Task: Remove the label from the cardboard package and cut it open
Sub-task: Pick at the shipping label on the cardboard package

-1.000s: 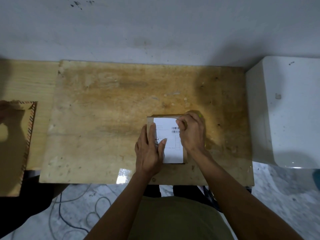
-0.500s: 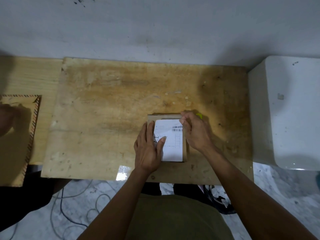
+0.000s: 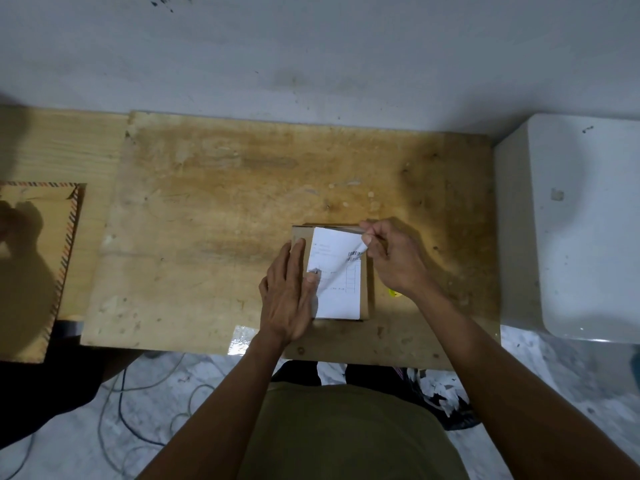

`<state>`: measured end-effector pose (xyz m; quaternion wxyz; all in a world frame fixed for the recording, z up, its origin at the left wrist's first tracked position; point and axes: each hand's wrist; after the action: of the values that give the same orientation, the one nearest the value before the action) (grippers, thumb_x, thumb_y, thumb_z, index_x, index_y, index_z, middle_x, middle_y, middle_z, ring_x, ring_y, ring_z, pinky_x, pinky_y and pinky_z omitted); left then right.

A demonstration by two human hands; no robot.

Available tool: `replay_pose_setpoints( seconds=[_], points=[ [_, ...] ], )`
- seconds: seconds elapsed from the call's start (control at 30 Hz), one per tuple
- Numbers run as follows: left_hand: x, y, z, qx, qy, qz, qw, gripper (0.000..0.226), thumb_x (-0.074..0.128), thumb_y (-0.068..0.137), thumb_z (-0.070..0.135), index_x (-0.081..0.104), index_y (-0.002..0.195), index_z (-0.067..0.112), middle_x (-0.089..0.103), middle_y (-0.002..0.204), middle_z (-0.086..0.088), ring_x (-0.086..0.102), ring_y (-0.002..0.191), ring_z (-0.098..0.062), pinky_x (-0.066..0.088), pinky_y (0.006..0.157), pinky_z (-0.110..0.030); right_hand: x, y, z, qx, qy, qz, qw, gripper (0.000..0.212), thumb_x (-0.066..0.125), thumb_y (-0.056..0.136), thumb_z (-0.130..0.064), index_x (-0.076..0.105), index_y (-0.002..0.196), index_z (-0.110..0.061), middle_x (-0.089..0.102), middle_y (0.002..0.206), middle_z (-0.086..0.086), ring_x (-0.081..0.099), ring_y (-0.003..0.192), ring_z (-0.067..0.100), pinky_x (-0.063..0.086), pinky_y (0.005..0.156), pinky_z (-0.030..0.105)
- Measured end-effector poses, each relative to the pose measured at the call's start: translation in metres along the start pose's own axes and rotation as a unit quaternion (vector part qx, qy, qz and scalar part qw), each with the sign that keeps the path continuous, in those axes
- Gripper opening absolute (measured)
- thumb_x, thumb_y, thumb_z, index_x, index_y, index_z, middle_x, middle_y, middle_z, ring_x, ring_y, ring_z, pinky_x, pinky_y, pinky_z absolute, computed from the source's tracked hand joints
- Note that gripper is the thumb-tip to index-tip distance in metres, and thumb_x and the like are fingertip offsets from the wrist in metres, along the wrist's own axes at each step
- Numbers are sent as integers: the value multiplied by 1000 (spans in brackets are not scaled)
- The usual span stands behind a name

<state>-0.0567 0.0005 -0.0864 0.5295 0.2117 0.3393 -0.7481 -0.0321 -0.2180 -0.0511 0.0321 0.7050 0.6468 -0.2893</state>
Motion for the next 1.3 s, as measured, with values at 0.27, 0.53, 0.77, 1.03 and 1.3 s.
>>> replay_pose_setpoints(
  seconds=[0.27, 0.53, 0.77, 1.03, 1.3],
  points=[
    [-1, -2, -3, -17, -42, 1, 999, 56, 10, 99, 61, 10, 154, 49, 14, 166, 12, 10, 152, -12, 14, 118, -50, -14, 1, 0, 82, 69, 43, 993, 13, 42, 104, -25, 49, 100, -14, 65, 111, 7, 66, 103, 19, 62, 77, 43],
    [-1, -1, 2, -20, -27, 2, 999, 54, 15, 102, 53, 13, 156, 43, 16, 166, 7, 12, 151, -14, 14, 115, -46, -25, -6, 8, 90, 86, 67, 990, 15, 49, 101, -30, 50, 90, -21, 68, 106, 7, 68, 103, 18, 63, 70, 39],
    [-1, -1, 2, -7, -7, 1, 1000, 57, 22, 102, 54, 11, 156, 41, 16, 166, 7, 12, 152, -17, 18, 115, -47, -26, -8, -8, 78, 85, 127, 985, 15, 55, 98, -26, 57, 93, -12, 70, 93, 4, 71, 89, 15, 61, 62, 29],
    [-5, -2, 5, -2, 22, 4, 1000, 56, 23, 103, 53, 13, 155, 39, 18, 165, 2, 16, 149, -22, 21, 115, -53, -50, -10, -48, 46, 170, 232, 957, 10, 60, 96, -24, 58, 86, -26, 67, 98, 12, 73, 80, 20, 61, 63, 44],
    [-57, 7, 45, 112, -79, 159, 978, 58, 47, 100, 38, 32, 151, 17, 28, 161, -10, 23, 149, -21, 23, 120, -44, -29, -20, -87, 67, 226, 189, 953, 7, 66, 92, -20, 61, 86, -20, 68, 92, 7, 74, 81, 23, 61, 60, 36]
  ],
)
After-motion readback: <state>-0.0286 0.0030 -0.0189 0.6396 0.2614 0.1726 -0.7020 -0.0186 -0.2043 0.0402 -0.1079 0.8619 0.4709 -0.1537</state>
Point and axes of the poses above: each hand's wrist, its own y-axis towards the middle knuckle, its own x-axis out of the palm, z = x × y
